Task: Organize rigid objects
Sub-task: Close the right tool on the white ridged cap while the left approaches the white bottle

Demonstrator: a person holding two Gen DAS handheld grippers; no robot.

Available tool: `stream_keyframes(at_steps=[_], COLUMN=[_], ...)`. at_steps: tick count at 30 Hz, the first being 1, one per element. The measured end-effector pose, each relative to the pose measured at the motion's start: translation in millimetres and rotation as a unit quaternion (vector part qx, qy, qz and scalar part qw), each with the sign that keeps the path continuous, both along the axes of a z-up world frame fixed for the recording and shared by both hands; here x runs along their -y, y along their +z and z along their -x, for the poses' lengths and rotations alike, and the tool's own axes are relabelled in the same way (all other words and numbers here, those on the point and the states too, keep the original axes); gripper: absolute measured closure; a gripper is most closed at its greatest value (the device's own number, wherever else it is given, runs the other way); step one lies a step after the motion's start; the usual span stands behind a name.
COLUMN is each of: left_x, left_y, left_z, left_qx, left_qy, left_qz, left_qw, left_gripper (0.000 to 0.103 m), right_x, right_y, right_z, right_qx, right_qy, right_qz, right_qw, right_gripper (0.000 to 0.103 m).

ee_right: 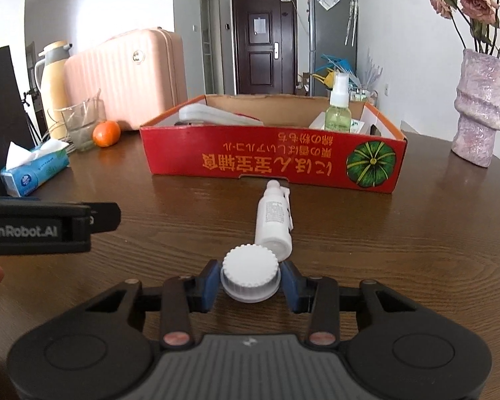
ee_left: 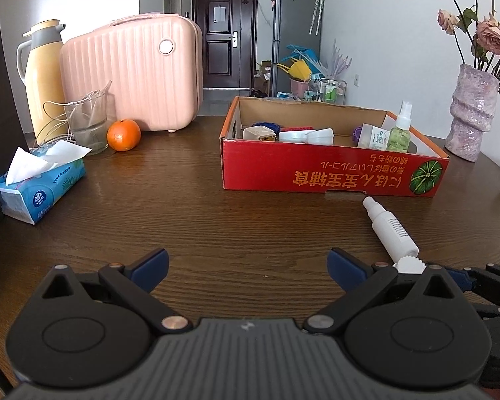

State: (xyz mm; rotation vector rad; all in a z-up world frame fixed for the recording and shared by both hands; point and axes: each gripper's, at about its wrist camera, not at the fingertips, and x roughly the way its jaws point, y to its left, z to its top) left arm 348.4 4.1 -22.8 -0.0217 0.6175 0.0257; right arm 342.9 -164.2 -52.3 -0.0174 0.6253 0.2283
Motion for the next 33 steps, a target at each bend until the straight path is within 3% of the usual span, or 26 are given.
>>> stream_keyframes(at_steps=[16, 33], left_x=[3, 55], left_y=[3, -4], left_z=[-5, -26], left_qx=[-0.004, -0.021], left_qy=[0.001, -0.026], left_qz=[0.007, -0.002], left_qw=[1.0000, 0.9994], left_gripper=[0.000, 0.000], right_x=[26, 78], right_y=[18, 20], right_z=[-3, -25], right_qx=[0.044, 0.079], right_qy=[-0.032, -0.078], right_qz=[-0.038, -0.053], right_qw=[0.998, 0.992], right_gripper=[0.064, 0.064])
